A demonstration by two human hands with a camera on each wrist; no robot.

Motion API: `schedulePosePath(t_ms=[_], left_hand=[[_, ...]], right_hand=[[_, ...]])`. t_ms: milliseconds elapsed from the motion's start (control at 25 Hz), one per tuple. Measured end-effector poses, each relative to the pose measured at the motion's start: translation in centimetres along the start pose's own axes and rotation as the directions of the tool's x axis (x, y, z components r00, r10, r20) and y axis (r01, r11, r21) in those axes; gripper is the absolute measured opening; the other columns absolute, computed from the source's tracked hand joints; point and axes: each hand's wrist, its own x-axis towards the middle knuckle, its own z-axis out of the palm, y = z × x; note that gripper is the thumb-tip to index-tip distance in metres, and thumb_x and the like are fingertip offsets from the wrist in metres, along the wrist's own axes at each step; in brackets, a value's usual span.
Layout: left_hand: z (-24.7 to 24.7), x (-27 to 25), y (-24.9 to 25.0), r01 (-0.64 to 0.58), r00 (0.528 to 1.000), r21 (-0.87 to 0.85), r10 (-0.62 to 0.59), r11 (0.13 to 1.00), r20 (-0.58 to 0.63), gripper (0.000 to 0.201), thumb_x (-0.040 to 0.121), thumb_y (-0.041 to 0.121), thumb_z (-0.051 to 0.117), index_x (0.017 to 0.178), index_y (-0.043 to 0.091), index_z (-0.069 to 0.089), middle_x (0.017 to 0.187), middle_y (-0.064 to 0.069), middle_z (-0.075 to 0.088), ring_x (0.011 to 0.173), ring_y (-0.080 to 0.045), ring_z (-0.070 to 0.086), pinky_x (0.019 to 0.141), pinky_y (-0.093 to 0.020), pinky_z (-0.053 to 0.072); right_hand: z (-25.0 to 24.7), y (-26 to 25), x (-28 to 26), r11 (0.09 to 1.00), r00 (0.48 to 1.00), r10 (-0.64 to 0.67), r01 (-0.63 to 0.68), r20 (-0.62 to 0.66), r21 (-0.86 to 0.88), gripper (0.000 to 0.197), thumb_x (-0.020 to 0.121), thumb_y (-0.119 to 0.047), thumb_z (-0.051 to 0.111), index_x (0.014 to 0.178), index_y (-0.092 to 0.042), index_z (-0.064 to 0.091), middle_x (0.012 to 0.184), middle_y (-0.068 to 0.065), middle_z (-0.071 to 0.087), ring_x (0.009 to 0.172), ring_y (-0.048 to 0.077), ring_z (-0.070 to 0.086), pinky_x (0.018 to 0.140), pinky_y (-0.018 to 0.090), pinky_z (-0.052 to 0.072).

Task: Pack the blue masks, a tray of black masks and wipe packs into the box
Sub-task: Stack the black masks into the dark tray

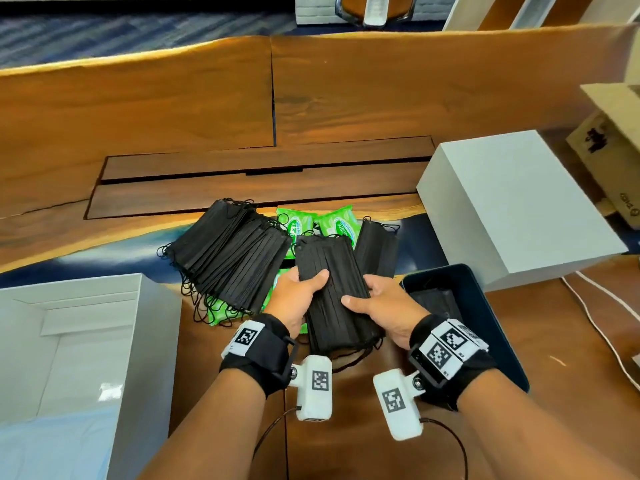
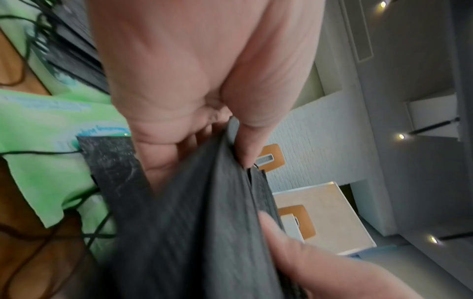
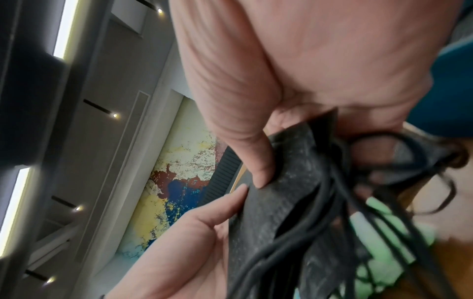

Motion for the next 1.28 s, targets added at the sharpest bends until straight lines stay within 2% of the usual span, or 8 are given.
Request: schedulePosePath(t_ms=[280,440,520,680,840,920,1160,1280], left_hand=[[6.9,-1.7,-0.6,0.064,0.968,0.228,-0.116,0.972,0.222,0.011,0.093,0.010,0.063,0.104,0.010,0.063,0.100,-0.011,0.068,0.081,-0.022,0.065,0.062,-0.042,0.058],[11.4,-2.1,-2.3,-0.110,0.986,0.403,0.048,0.908,0.162,0.051,0.083,0.001,0.072,0.123,0.015,0.044,0.084,-0.005,0.060,0.071,-0.021,0.062,0.057,-0.040,0.058],[12.4,-2.1,-3.3,-0.234,0.972,0.530,0.193,0.815,0.132,0.066,0.076,0.004,0.078,0.127,0.021,0.039,0.078,0.003,0.053,0.068,-0.020,0.059,0.066,-0.042,0.057],[13.2,-2.2,-4.4,-0.422,0.899,0.722,0.354,0.548,0.257,0.052,0.076,0.018,0.079,0.115,0.028,0.046,0.087,0.003,0.053,0.082,-0.020,0.058,0.075,-0.033,0.048],[13.8,-2.1,-4.7,-0.422,0.872,0.903,0.313,0.087,0.377,0.039,0.088,0.045,0.064,0.123,0.031,0.056,0.117,-0.003,0.045,0.112,-0.026,0.046,0.089,-0.043,0.047],[14.1,-2.5,-4.8,-0.376,0.869,0.921,0.303,-0.105,0.390,0.041,0.090,0.055,0.054,0.127,0.035,0.056,0.121,-0.002,0.040,0.116,-0.027,0.038,0.090,-0.045,0.043],[14.3,-2.8,-5.3,-0.311,0.896,0.932,0.269,-0.188,0.353,0.044,0.092,0.054,0.048,0.130,0.033,0.055,0.132,-0.003,0.037,0.122,-0.028,0.033,0.094,-0.046,0.038],[14.5,-2.8,-5.2,-0.304,0.905,0.937,0.255,-0.171,0.340,0.045,0.091,0.053,0.049,0.131,0.033,0.053,0.135,-0.004,0.035,0.125,-0.028,0.031,0.097,-0.047,0.037]], right_hand=[[-9.6,1.0,-4.1,0.988,0.992,0.011,-0.030,-0.129,-0.150,0.023,0.092,-0.006,0.062,0.113,-0.014,0.058,0.110,0.009,0.070,0.101,0.023,0.068,0.089,0.040,0.056],[-12.9,3.1,-5.3,0.959,0.925,-0.052,-0.059,-0.375,-0.278,0.032,0.086,-0.002,0.065,0.094,-0.022,0.043,0.095,0.011,0.067,0.088,0.030,0.066,0.081,0.047,0.056],[-13.7,3.9,-5.6,0.902,0.917,-0.145,-0.032,-0.372,-0.430,0.036,0.081,0.003,0.064,0.077,-0.027,0.043,0.084,0.006,0.062,0.082,0.031,0.061,0.078,0.041,0.052],[-14.8,4.8,-6.1,0.840,0.927,-0.167,-0.045,-0.337,-0.541,0.036,0.079,0.012,0.058,0.065,-0.021,0.054,0.075,-0.004,0.060,0.077,0.018,0.058,0.071,0.025,0.047],[-15.1,5.2,-6.2,0.855,0.928,-0.149,-0.053,-0.342,-0.517,0.037,0.079,0.017,0.049,0.072,-0.018,0.056,0.084,0.003,0.065,0.077,0.017,0.059,0.061,0.018,0.048],[-15.2,5.5,-6.1,0.854,0.927,-0.125,-0.080,-0.353,-0.515,0.038,0.078,0.016,0.046,0.072,-0.020,0.057,0.088,0.005,0.065,0.082,0.023,0.061,0.064,0.024,0.049],[-15.4,6.0,-5.5,0.777,0.955,0.054,-0.224,-0.292,-0.588,0.025,0.085,0.004,0.051,0.098,-0.016,0.057,0.104,0.005,0.058,0.097,0.026,0.057,0.075,0.027,0.043],[-15.6,5.0,-6.3,0.617,0.971,0.095,-0.231,-0.219,-0.752,0.033,0.092,-0.016,0.059,0.125,-0.019,0.057,0.127,0.006,0.058,0.113,0.024,0.056,0.085,0.025,0.041]])
